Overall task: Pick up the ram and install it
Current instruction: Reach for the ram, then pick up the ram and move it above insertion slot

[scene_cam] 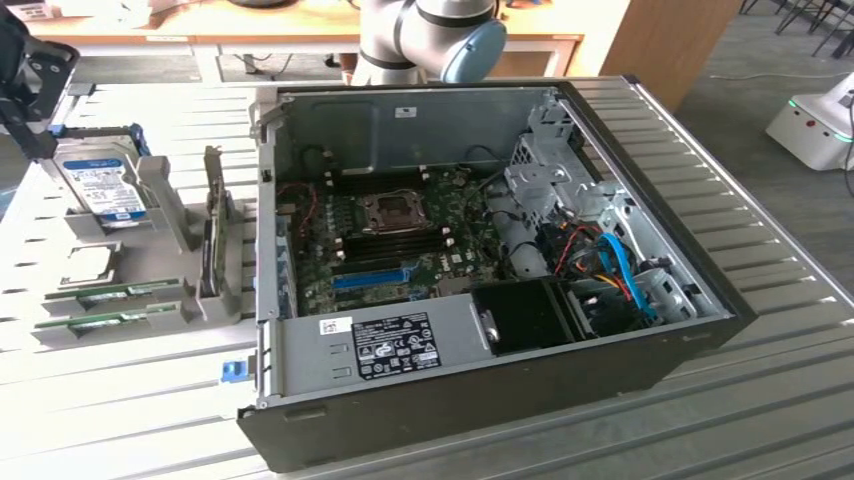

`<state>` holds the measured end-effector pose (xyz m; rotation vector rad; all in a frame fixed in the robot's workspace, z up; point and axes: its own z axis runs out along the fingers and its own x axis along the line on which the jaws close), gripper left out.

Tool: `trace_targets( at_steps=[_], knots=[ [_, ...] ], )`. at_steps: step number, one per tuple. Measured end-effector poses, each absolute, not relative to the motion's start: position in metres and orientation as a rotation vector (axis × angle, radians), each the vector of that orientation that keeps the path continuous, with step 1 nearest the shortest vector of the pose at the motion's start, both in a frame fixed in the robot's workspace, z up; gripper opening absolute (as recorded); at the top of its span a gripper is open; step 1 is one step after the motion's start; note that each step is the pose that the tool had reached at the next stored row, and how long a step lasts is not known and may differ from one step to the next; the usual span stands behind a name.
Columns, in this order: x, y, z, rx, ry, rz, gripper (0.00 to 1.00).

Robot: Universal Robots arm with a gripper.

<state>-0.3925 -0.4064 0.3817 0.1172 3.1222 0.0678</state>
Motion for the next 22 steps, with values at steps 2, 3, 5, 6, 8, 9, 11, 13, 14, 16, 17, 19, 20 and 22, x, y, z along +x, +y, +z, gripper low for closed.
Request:
trace_targets(
  at_steps=[2,3,5,6,8,9,11,13,14,16,17,19,20,22],
  knots=[
    [-0.3925,-0.4074,0.3817,0.117,3.122,0.068,0.11],
    [-0.3925,-0.4078,0.3817,0.117,3.122,0.067,0.11],
    [-0.3925,-0.4085,0.3817,0.117,3.122,0.067,0.11],
    [-0.3925,-0.4087,0.3817,0.117,3.122,0.067,0.11],
    [-0.3924,-0.4087,0.3817,0.117,3.122,0.067,0.11],
    [-0.3924,-0.4087,0.3817,0.117,3.122,0.067,0.11],
    [-0.3925,-0.4088,0.3817,0.117,3.122,0.067,0.11],
    [-0.3924,-0.4088,0.3817,0.117,3.122,0.067,0.11],
    [-0.3925,-0.4088,0.3817,0.117,3.122,0.067,0.11],
    [-0.3924,-0.4088,0.3817,0.117,3.122,0.067,0.11],
    [-0.3925,-0.4088,0.3817,0.117,3.122,0.067,0.11],
    [-0.3925,-0.4088,0.3817,0.117,3.122,0.067,0.11],
    [-0.3925,-0.4088,0.3817,0.117,3.122,0.067,0.11],
    [-0.3925,-0.4088,0.3817,0.116,3.122,0.067,0.11]
  ],
)
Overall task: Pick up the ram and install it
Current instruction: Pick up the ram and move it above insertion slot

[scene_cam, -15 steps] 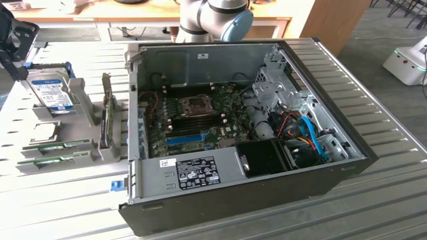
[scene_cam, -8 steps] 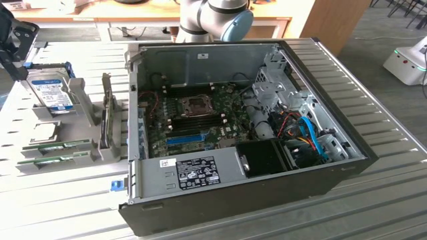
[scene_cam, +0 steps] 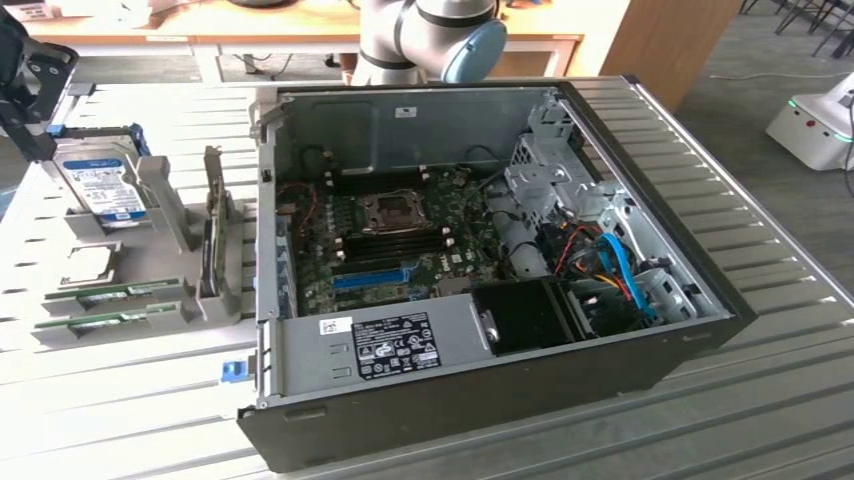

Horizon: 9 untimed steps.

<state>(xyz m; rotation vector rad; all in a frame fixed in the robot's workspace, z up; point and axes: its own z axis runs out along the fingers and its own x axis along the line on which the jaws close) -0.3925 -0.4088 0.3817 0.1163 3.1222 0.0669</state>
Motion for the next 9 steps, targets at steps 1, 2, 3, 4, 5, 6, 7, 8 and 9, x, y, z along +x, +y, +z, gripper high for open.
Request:
trace_targets(
  at_steps=[1,2,3,4,5,6,7,8,9],
  knots=[
    [-0.3925,-0.4088,0.3817,0.114,3.122,0.067,0.11],
    [-0.3925,-0.4088,0.3817,0.109,3.123,0.067,0.11],
    [-0.3925,-0.4088,0.3817,0.104,3.123,0.067,0.11],
    [-0.3925,-0.4088,0.3817,0.098,3.123,0.067,0.11],
    [-0.3925,-0.4088,0.3817,0.09,3.124,0.067,0.11],
    [-0.3925,-0.4088,0.3817,0.081,3.124,0.067,0.11],
    [-0.3925,-0.4088,0.3817,0.071,3.124,0.067,0.11],
    [-0.3925,-0.4088,0.3817,0.062,3.124,0.067,0.11],
    [-0.3925,-0.4088,0.3817,0.053,3.125,0.067,0.11]
  ],
)
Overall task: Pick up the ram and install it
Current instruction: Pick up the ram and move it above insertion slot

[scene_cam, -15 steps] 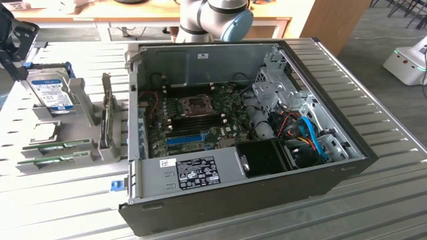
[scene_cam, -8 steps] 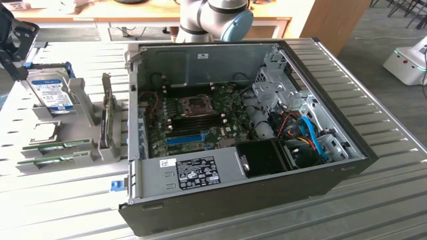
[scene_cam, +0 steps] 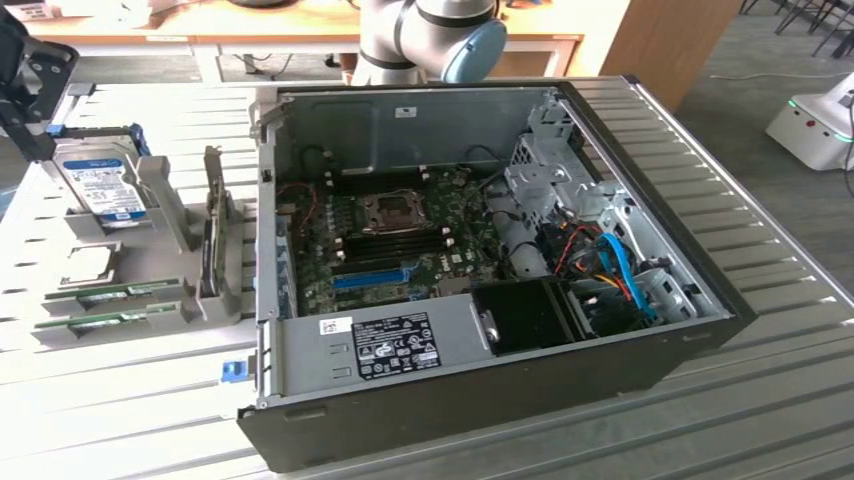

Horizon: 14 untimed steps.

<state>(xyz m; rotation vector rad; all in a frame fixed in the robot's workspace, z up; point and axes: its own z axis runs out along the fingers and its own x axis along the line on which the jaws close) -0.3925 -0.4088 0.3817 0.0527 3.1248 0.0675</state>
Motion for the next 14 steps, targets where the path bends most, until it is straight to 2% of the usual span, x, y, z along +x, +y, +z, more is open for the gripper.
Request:
trace_targets(
  at_steps=[14],
  knots=[
    [-0.3925,-0.4088,0.3817,-0.162,3.124,0.069,0.11]
  ],
)
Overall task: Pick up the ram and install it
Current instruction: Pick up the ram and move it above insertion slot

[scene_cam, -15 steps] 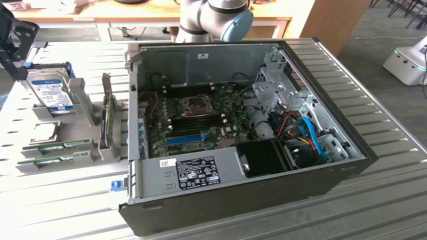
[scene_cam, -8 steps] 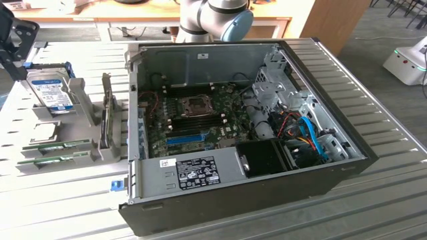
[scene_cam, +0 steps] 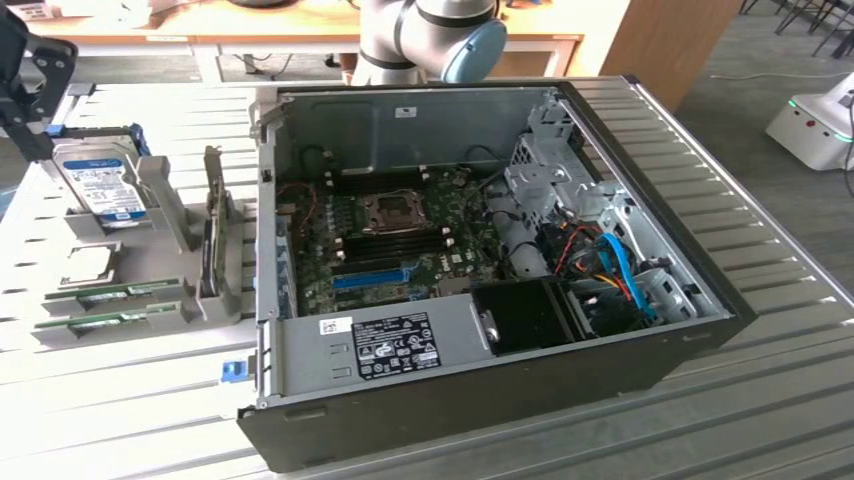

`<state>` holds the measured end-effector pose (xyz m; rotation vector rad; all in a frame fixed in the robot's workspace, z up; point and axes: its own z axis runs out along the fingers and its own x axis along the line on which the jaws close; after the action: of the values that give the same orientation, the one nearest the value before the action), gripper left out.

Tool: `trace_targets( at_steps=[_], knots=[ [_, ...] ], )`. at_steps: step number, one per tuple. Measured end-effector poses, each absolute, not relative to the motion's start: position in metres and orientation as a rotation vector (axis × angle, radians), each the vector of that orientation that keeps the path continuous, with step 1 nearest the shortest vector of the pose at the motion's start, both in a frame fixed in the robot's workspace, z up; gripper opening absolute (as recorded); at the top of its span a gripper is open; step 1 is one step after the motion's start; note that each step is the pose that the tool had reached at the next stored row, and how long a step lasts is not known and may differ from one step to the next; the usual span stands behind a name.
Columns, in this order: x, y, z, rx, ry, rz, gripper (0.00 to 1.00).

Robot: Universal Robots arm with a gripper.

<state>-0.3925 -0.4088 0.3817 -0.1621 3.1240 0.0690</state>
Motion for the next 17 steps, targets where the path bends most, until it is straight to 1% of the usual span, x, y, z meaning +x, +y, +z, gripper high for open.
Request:
trace_targets(
  at_steps=[17],
  knots=[
    [-0.3925,-0.4088,0.3817,-0.498,3.093,0.071,0.11]
  ],
)
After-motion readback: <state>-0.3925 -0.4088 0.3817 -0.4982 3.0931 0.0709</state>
